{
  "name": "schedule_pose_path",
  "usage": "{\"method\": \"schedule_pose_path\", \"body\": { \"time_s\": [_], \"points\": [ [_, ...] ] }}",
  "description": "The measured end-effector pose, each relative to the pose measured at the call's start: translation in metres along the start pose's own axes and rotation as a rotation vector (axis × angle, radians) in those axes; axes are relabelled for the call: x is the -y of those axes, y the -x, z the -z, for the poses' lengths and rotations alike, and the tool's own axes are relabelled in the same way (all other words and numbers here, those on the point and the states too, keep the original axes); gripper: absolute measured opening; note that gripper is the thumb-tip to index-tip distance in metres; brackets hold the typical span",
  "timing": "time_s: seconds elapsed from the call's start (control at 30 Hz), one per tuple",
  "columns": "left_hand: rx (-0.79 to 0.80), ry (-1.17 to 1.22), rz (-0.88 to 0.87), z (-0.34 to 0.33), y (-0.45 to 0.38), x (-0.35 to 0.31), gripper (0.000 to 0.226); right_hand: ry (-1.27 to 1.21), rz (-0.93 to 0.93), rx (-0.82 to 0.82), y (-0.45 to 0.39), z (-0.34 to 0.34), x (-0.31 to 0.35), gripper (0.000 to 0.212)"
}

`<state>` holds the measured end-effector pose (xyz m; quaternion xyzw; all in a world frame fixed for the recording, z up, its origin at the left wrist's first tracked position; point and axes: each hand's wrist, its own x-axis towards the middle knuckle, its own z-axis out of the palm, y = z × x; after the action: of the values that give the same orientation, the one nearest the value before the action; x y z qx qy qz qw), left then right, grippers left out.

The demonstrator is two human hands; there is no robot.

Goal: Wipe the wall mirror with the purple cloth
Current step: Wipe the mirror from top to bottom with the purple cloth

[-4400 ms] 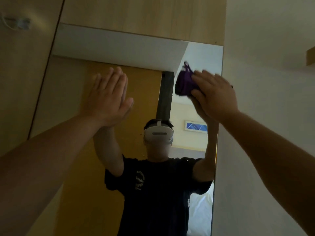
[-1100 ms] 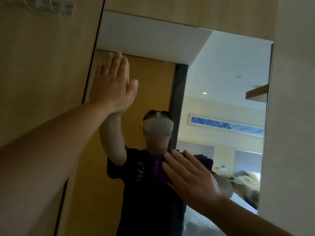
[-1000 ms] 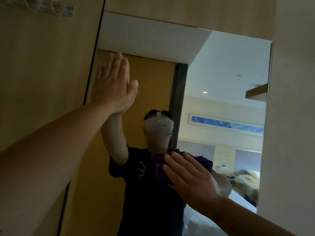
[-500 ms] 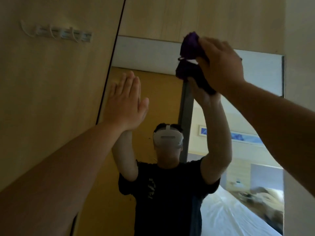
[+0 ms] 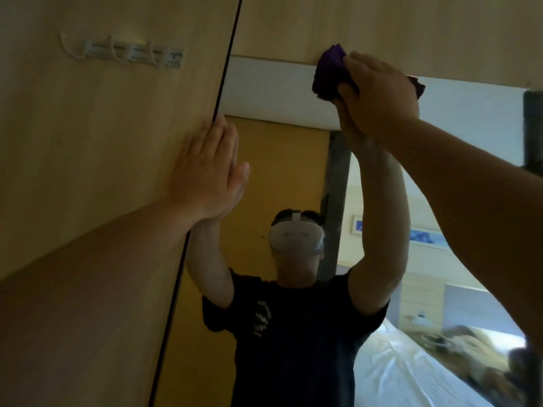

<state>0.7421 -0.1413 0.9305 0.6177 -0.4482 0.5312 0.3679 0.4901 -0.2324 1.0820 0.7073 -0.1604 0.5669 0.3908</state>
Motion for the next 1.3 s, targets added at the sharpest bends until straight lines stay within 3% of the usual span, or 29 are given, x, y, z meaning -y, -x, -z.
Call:
{"method": "schedule_pose_path", "body": {
  "time_s": [0.23, 0.37, 0.43, 0.53, 0.7, 0.83, 0.97, 1.1, 1.2, 1.3],
  "points": [
    [0.048, 0.097, -0.040, 0.004, -0.002, 0.007, 0.071, -0.026, 0.200, 0.159, 0.157, -0.011, 0.091, 0.051],
    [0.043, 0.074, -0.063, 0.002, -0.002, 0.006, 0.075, -0.013, 0.355, 0.222, 0.253, -0.024, 0.116, 0.068],
    [0.040, 0.063, -0.066, 0.001, -0.002, 0.007, 0.075, -0.035, 0.426, 0.225, 0.287, -0.028, 0.124, 0.065],
    [0.035, 0.076, -0.061, 0.002, -0.002, 0.008, 0.073, -0.036, 0.457, 0.207, 0.307, -0.031, 0.129, 0.057],
    [0.000, 0.161, -0.074, 0.008, -0.001, 0.013, 0.074, -0.015, 0.462, 0.242, 0.306, -0.031, 0.126, 0.064],
    [-0.009, 0.130, 0.038, 0.011, 0.002, 0.049, 0.069, -0.059, 0.465, 0.240, 0.306, -0.031, 0.123, 0.063],
    [0.020, 0.083, 0.020, 0.008, 0.005, 0.066, 0.069, -0.167, 0.432, 0.134, 0.264, -0.021, 0.116, 0.049],
    [-0.008, 0.092, 0.025, 0.007, 0.007, 0.063, 0.068, -0.177, 0.146, -0.102, 0.135, -0.003, 0.104, 0.044],
    [-0.021, 0.093, 0.013, 0.008, 0.008, 0.063, 0.069, -0.158, -0.039, -0.143, 0.038, -0.001, 0.089, 0.038],
    [0.001, 0.071, 0.017, 0.008, 0.006, 0.064, 0.069, -0.104, -0.063, -0.148, -0.029, -0.009, 0.083, 0.037]
  ]
}}
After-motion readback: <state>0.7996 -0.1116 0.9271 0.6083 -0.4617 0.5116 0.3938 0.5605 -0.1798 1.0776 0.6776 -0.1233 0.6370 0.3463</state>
